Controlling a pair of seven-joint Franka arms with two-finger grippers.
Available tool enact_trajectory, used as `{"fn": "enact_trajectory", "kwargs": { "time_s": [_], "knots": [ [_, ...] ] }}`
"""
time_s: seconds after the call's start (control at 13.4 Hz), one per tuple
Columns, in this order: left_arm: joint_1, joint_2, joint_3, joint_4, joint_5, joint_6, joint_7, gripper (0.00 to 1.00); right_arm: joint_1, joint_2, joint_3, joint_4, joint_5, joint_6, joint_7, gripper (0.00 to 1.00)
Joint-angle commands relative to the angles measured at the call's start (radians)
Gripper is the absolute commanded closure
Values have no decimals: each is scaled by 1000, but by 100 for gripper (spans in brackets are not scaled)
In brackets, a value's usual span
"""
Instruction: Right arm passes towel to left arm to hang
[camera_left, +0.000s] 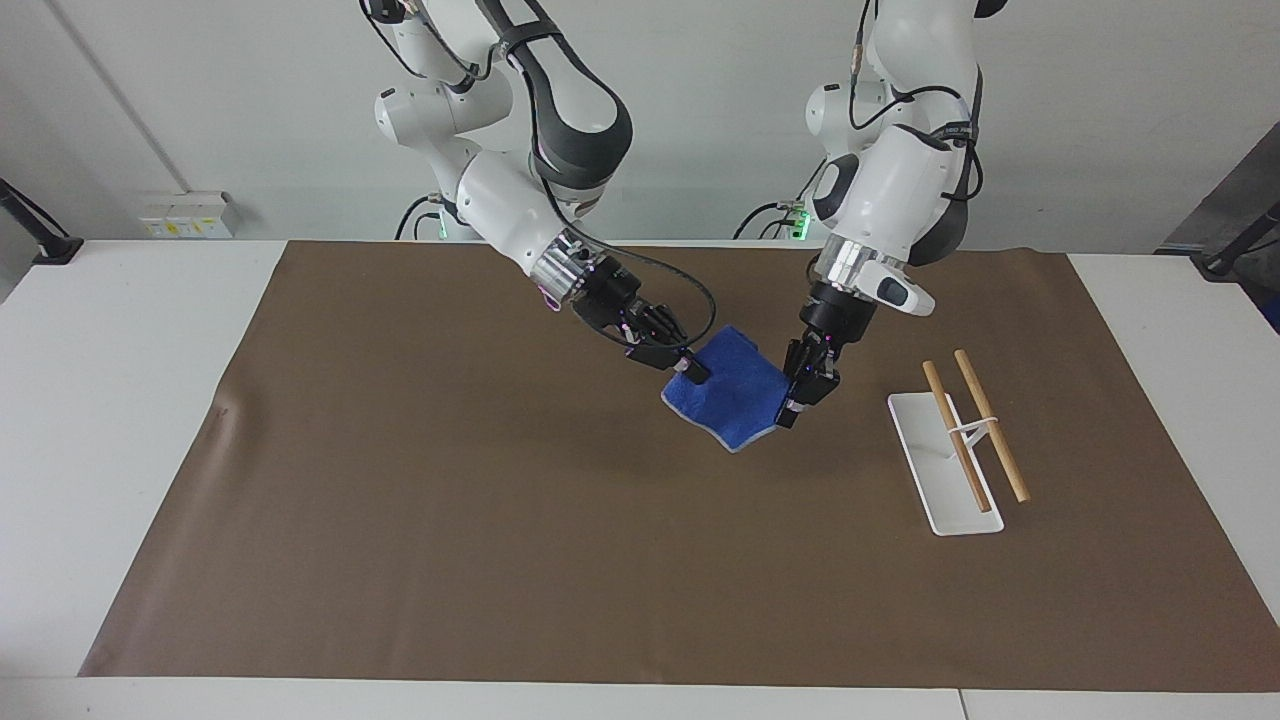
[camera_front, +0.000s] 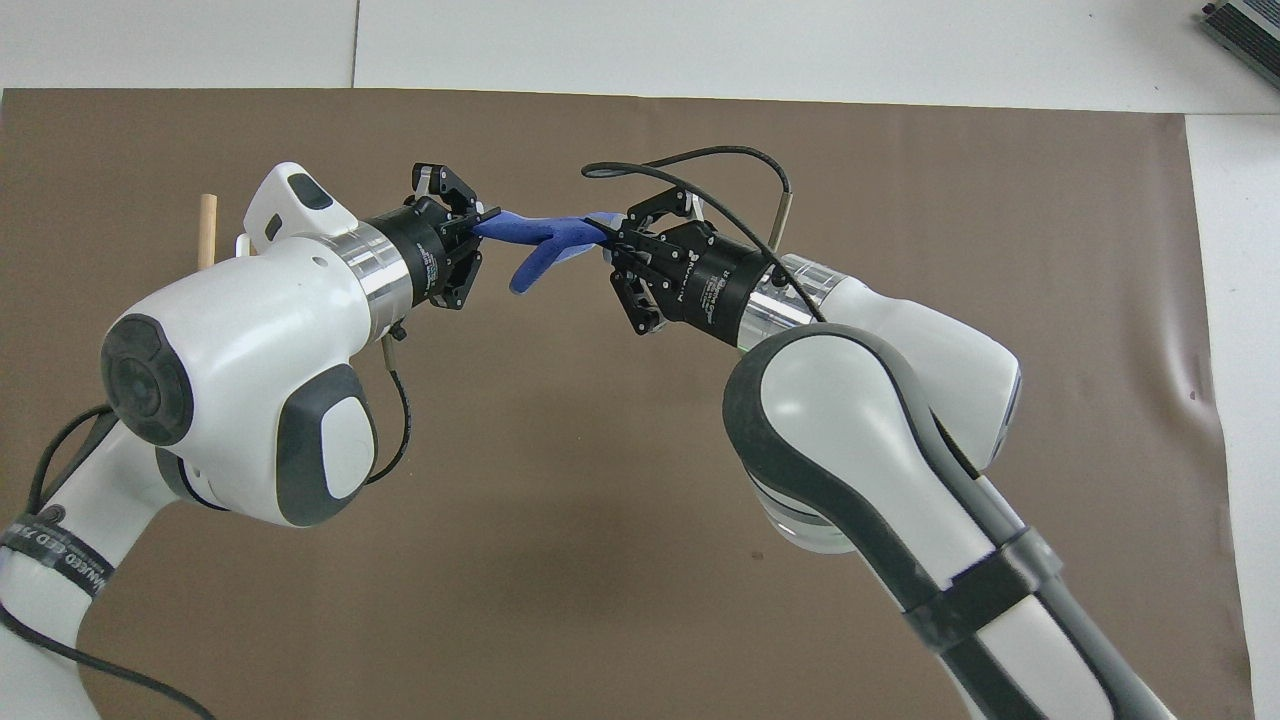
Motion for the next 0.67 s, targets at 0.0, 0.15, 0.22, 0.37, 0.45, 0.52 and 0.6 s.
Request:
{"fn": "enact_trajectory", "kwargs": {
  "time_s": [0.0,0.15,0.22,0.37,0.45,0.52,0.6],
  "knots": [
    [-4,1,5,-6,-9,17,36,100,4,8,2,10,23,22,8,100],
    [-2,1,7,-3,-9,17,58,100,4,8,2,10,22,22,8,100],
    [0,2,9,-1,-9,20,75,100,4,8,2,10,22,22,8,100],
    [1,16,16,23,-9,20,134,100,4,6,1,-1,5,39,-60,1],
    [6,22,19,35,-11,18,186,100,4,5,1,-15,5,53,-132,0],
    [10,28,19,49,-11,15,225,100,4,3,-1,-29,4,71,-212,0],
    [12,30,31,52,-11,15,259,100,3,3,-1,-41,4,96,-288,0]
  ]
}}
